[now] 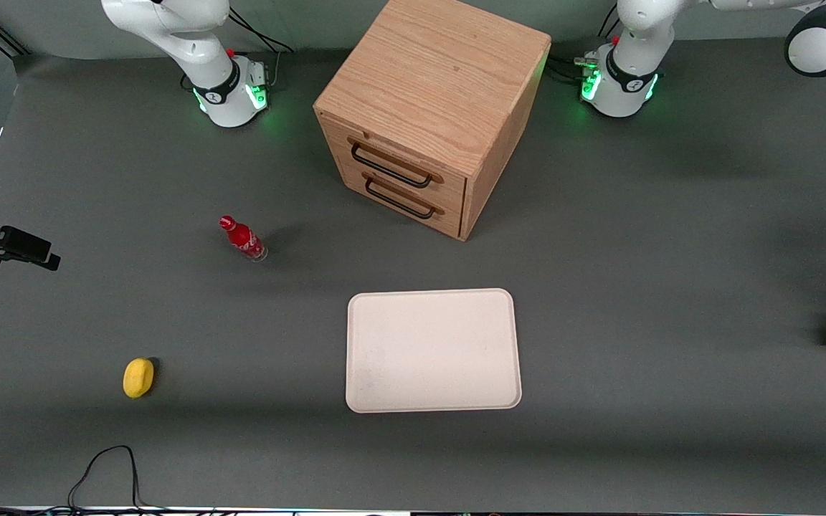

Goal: Place red cookie box on tray
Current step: 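Close the left gripper on the red cookie box and lift it, then carry the held box over the white tray with the left gripper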

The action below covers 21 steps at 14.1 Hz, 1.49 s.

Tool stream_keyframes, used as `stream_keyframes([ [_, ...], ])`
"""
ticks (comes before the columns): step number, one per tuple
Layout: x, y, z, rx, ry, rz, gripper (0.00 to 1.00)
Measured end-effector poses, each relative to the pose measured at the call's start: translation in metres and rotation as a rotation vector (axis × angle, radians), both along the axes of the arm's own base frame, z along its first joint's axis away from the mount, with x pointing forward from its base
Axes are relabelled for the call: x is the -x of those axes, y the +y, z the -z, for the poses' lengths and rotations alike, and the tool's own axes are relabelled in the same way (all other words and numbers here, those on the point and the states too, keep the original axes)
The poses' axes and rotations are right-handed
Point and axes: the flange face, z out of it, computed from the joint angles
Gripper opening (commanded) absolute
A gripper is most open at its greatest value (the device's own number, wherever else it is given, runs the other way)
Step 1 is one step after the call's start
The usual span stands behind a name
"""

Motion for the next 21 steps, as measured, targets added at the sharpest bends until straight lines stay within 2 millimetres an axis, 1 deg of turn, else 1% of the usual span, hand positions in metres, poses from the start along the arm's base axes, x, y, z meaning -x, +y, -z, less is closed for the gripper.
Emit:
stream_keyframes([
  [1, 0.000, -0.001, -0.023, 0.006, 0.006, 0.003, 0.00],
  [4, 0.007, -0.007, -0.080, 0.022, 0.025, 0.009, 0.00],
  [6, 0.017, -0.010, -0.122, 0.023, 0.033, 0.008, 0.00],
  [9, 0.038, -0.014, -0.182, 0.014, 0.030, -0.002, 0.00],
  [11, 0.050, -0.019, -0.211, 0.016, 0.032, -0.004, 0.00],
  [13, 0.052, -0.032, -0.226, 0.028, 0.039, 0.022, 0.00],
  [14, 0.047, -0.046, -0.230, 0.035, 0.046, 0.065, 0.00],
  [15, 0.038, -0.065, -0.232, 0.040, 0.059, 0.125, 0.00],
  [16, 0.027, -0.088, -0.232, 0.042, 0.073, 0.179, 0.00],
  [18, 0.003, -0.143, -0.231, 0.051, 0.100, 0.275, 0.00],
  [21, -0.023, -0.226, -0.242, 0.038, 0.113, 0.436, 0.00],
])
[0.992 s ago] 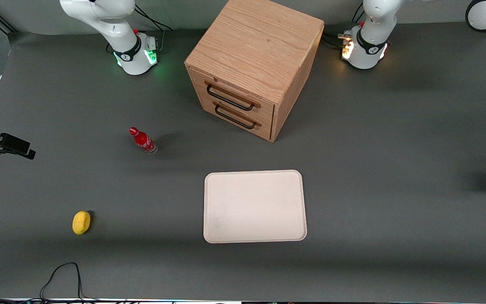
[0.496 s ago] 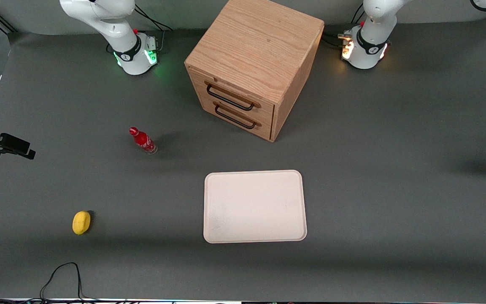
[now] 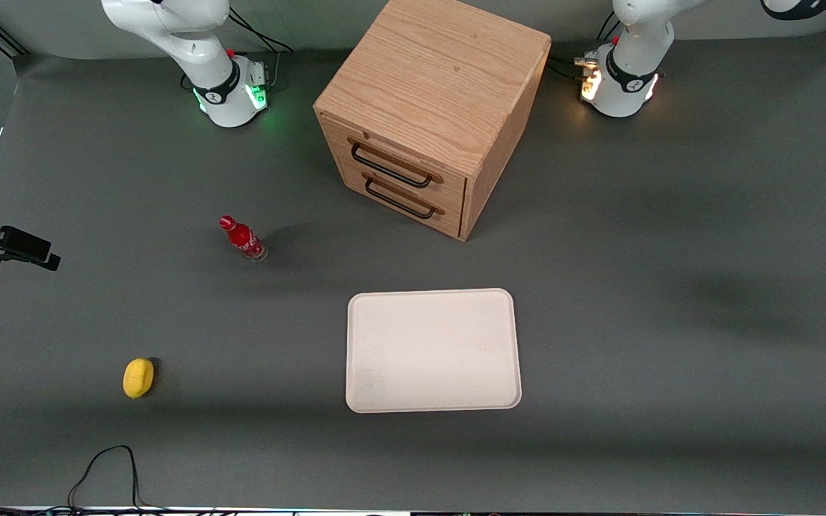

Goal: Place red cookie box on tray
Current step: 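Carry the held box over the white tray with the left gripper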

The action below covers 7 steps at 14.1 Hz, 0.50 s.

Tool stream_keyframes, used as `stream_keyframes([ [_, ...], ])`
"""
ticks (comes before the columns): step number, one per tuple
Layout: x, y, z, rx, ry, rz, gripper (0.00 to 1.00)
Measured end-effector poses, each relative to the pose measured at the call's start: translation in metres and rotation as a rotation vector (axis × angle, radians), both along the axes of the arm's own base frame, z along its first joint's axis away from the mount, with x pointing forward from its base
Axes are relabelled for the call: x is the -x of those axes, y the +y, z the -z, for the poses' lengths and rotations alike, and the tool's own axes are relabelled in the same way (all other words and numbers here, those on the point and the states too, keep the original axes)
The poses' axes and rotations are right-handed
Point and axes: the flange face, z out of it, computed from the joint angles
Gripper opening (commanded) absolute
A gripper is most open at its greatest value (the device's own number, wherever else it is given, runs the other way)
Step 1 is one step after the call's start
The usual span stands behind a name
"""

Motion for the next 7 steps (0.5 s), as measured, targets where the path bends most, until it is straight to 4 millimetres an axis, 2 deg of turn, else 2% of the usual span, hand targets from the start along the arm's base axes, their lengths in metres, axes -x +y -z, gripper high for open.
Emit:
stream_keyframes([
  [3, -0.018, -0.092, -0.004, -0.036, 0.031, 0.196, 0.00],
  [7, -0.023, -0.244, 0.002, -0.034, 0.078, 0.474, 0.00],
])
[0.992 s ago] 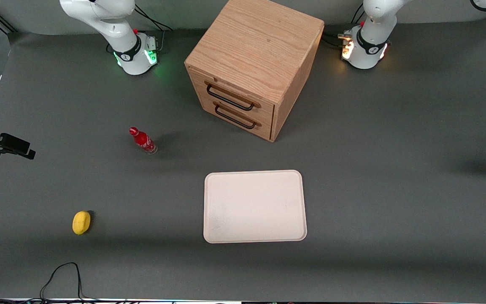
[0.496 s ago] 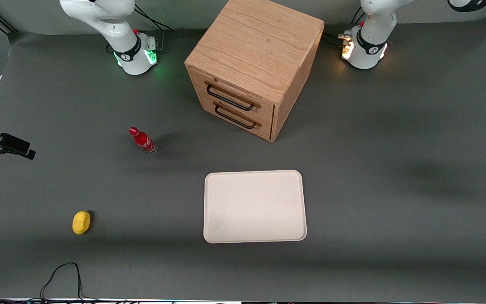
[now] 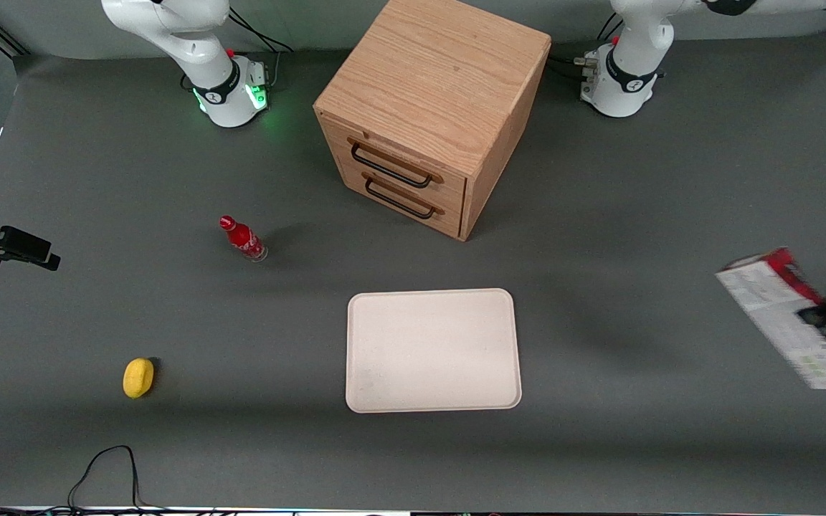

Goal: Place red cookie box on tray
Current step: 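Carry the held box over the white tray with the left gripper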

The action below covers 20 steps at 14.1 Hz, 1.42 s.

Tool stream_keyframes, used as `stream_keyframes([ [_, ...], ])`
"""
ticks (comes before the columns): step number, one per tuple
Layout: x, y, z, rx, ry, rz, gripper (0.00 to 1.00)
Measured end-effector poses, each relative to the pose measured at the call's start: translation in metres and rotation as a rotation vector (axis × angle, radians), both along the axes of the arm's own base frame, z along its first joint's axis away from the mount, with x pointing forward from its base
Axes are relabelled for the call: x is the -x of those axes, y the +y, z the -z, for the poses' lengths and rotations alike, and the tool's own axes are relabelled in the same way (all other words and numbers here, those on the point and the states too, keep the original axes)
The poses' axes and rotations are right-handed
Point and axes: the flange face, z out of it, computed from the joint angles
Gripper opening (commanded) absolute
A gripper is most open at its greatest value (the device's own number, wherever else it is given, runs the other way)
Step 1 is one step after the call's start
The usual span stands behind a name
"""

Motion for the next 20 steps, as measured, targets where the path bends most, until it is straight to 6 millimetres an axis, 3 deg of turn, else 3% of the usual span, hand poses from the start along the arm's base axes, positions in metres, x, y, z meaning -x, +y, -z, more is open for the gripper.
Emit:
stream_keyframes([
  [3, 0.013, -0.117, 0.007, 0.020, 0.013, 0.178, 0.00],
  [5, 0.024, -0.184, 0.016, 0.042, 0.005, 0.277, 0.00],
  [8, 0.038, -0.268, 0.034, 0.066, -0.039, 0.338, 0.00],
  [10, 0.049, -0.309, 0.044, 0.075, -0.061, 0.346, 0.00],
  [12, 0.058, -0.332, 0.054, 0.070, -0.053, 0.366, 0.00],
  [15, 0.055, -0.335, 0.086, 0.052, -0.033, 0.373, 0.00],
  [20, 0.038, -0.337, 0.187, 0.022, -0.019, 0.442, 0.00],
])
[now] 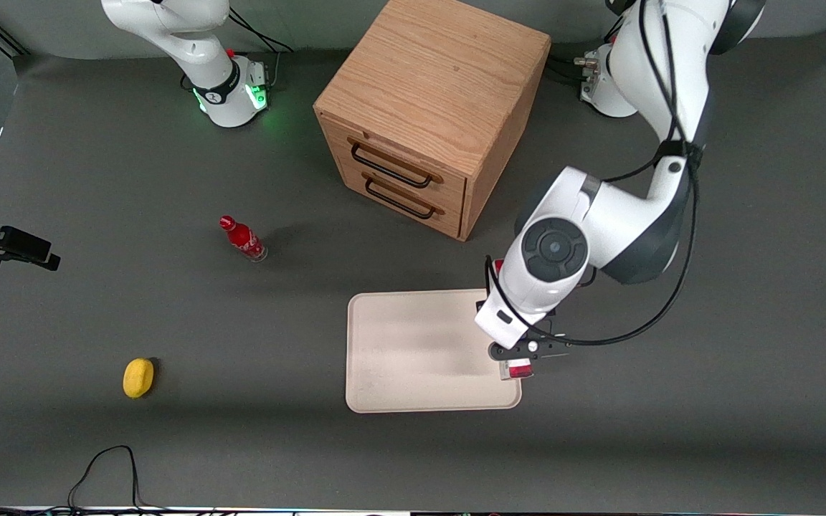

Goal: Place red cookie box on tray
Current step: 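Carry the held box over the white tray with the left gripper, then lower the box onto the tray's rim edge and open the left gripper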

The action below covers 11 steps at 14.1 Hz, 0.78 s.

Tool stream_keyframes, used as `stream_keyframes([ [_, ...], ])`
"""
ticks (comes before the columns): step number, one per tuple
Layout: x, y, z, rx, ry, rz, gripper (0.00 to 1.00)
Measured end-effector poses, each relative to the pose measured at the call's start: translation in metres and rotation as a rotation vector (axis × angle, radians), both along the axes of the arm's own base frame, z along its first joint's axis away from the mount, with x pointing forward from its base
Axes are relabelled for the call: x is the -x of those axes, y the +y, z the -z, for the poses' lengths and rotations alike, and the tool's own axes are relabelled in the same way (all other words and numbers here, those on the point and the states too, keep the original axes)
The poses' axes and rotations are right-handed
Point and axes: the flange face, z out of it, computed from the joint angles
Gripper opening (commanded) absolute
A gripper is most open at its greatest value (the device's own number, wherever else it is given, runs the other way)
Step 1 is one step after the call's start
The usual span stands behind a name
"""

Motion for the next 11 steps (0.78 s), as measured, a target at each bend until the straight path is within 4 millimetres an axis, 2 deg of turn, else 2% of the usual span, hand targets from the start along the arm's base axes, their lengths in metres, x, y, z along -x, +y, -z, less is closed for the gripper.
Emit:
stream_keyframes([
  [2, -0.005, 0.000, 0.038, -0.005, 0.012, 0.014, 0.00],
  [6, -0.012, -0.002, 0.091, -0.017, -0.002, 0.033, 0.00],
  [8, -0.013, -0.003, 0.104, -0.016, -0.003, 0.035, 0.00],
  [11, -0.013, -0.003, 0.112, -0.017, 0.001, 0.035, 0.00],
])
